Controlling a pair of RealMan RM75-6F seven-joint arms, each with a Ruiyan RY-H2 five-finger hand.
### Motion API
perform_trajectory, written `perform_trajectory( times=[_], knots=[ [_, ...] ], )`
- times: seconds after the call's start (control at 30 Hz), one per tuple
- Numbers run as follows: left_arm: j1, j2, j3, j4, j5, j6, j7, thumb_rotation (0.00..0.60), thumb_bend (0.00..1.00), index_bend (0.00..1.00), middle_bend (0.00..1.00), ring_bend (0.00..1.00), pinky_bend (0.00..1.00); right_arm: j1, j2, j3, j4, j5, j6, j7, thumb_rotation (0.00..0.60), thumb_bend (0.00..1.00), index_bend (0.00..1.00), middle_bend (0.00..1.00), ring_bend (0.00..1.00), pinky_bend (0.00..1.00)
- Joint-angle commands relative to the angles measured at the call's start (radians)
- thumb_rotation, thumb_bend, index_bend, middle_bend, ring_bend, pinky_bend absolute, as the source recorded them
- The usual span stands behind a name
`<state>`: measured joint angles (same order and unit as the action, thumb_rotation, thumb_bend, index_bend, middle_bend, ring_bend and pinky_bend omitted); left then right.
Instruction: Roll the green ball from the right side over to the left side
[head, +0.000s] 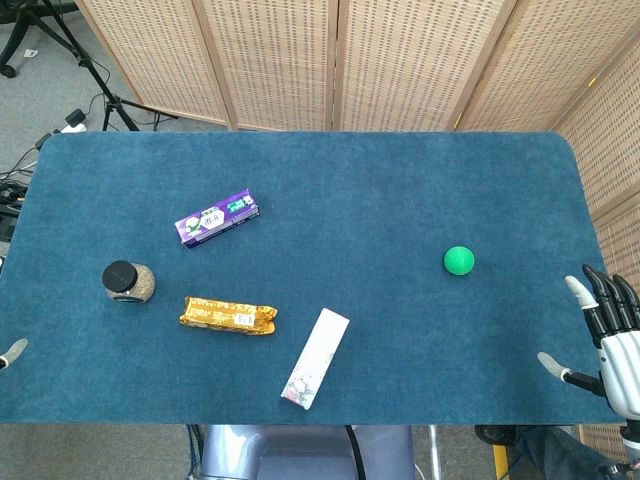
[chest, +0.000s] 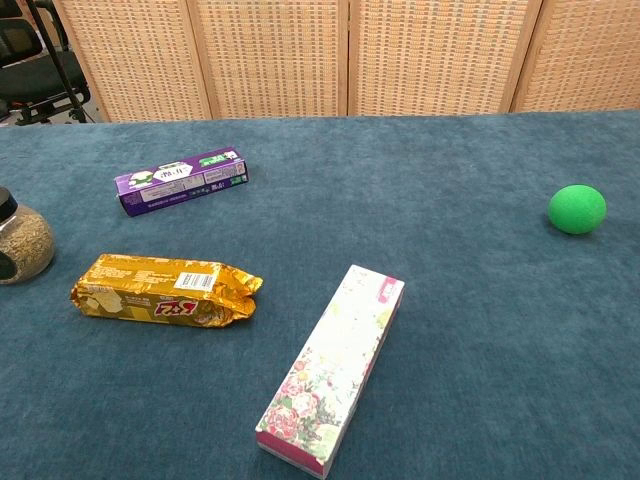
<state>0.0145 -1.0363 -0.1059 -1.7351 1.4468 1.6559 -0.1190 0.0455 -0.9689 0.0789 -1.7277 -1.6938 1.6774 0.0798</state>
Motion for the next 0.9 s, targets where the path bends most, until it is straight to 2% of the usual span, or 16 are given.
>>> perform_trajectory(
  times=[0.03, 0.17, 0.33, 0.43, 0.5, 0.63, 0.77, 0.83, 0.9],
  knots=[
    [0.0, 0.0, 0.002, 0.006, 0.012, 0.002, -0.002, 0.6, 0.0, 0.0, 0.0, 0.0, 0.0, -0.001, 0.001, 0.0, -0.004, 0.008, -0.006, -0.017, 0.6, 0.0, 0.0, 0.0, 0.0, 0.0],
    [-0.001, 0.002, 0.01, 0.015, 0.037, 0.001, -0.026, 0.6, 0.0, 0.0, 0.0, 0.0, 0.0, -0.003, 0.006, -0.003, -0.023, 0.027, -0.024, -0.054, 0.6, 0.0, 0.0, 0.0, 0.0, 0.0],
    [-0.002, 0.002, 0.008, 0.028, 0.042, 0.004, -0.033, 0.6, 0.0, 0.0, 0.0, 0.0, 0.0, 0.049, -0.008, 0.03, -0.005, 0.058, -0.087, -0.051, 0.6, 0.0, 0.0, 0.0, 0.0, 0.0],
    [-0.005, 0.0, 0.005, 0.032, 0.036, -0.003, -0.034, 0.6, 0.0, 0.0, 0.0, 0.0, 0.0, 0.15, -0.005, 0.064, 0.042, 0.105, -0.245, -0.052, 0.6, 0.0, 0.0, 0.0, 0.0, 0.0],
    [-0.011, -0.002, 0.001, 0.031, 0.029, -0.013, -0.026, 0.6, 0.0, 0.0, 0.0, 0.0, 0.0, 0.236, -0.001, 0.081, 0.075, 0.147, -0.395, 0.005, 0.6, 0.0, 0.0, 0.0, 0.0, 0.0],
    [-0.024, -0.009, -0.005, 0.029, 0.012, -0.037, 0.002, 0.6, 0.0, 0.0, 0.0, 0.0, 0.0, 0.349, -0.032, 0.104, 0.173, 0.199, -0.576, 0.08, 0.6, 0.0, 0.01, 0.0, 0.0, 0.0],
    [-0.042, -0.017, -0.013, 0.024, -0.019, -0.073, 0.039, 0.6, 0.0, 0.0, 0.0, 0.0, 0.0, 0.455, -0.104, 0.116, 0.297, 0.264, -0.751, 0.115, 0.6, 0.0, 0.04, 0.0, 0.0, 0.0],
    [-0.054, -0.023, -0.02, 0.024, -0.043, -0.097, 0.059, 0.6, 0.0, 0.0, 0.0, 0.0, 0.0, 0.517, -0.171, 0.12, 0.39, 0.314, -0.853, 0.086, 0.6, 0.0, 0.05, 0.0, 0.0, 0.0],
    [-0.062, -0.027, -0.028, 0.024, -0.063, -0.11, 0.074, 0.6, 0.0, 0.0, 0.0, 0.0, 0.0, 0.553, -0.224, 0.122, 0.458, 0.343, -0.896, 0.052, 0.6, 0.0, 0.05, 0.0, 0.0, 0.0]
  ],
)
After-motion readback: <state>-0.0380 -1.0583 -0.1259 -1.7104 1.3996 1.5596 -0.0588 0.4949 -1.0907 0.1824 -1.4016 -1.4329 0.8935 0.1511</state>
